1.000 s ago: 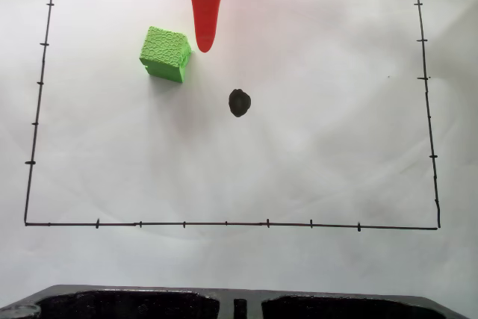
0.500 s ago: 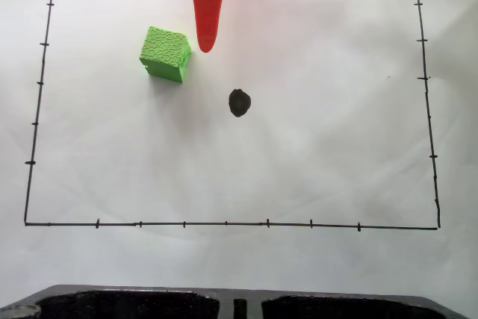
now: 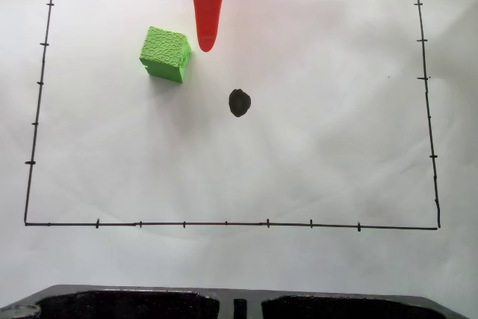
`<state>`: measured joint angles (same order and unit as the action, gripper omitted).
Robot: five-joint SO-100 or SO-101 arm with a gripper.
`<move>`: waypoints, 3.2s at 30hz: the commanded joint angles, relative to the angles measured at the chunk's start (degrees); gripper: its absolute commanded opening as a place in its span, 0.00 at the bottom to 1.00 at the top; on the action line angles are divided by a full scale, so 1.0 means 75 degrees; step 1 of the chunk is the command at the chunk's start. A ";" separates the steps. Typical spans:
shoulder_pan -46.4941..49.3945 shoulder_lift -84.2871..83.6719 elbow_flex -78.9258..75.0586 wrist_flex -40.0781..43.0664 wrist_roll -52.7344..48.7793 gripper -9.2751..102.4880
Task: Grasp the colored block, Place it on the black dot, and then return the arm to the default position.
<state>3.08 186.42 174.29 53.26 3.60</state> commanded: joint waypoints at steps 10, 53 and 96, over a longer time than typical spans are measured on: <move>-0.0059 -0.1969 -0.2098 0.1090 0.0844 0.08; 0.2285 -0.6387 -0.4559 0.1559 -0.0633 0.42; 0.2039 -0.9152 -0.4594 -0.0023 -0.0469 0.32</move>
<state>18.54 117.51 142.03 53.53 0.53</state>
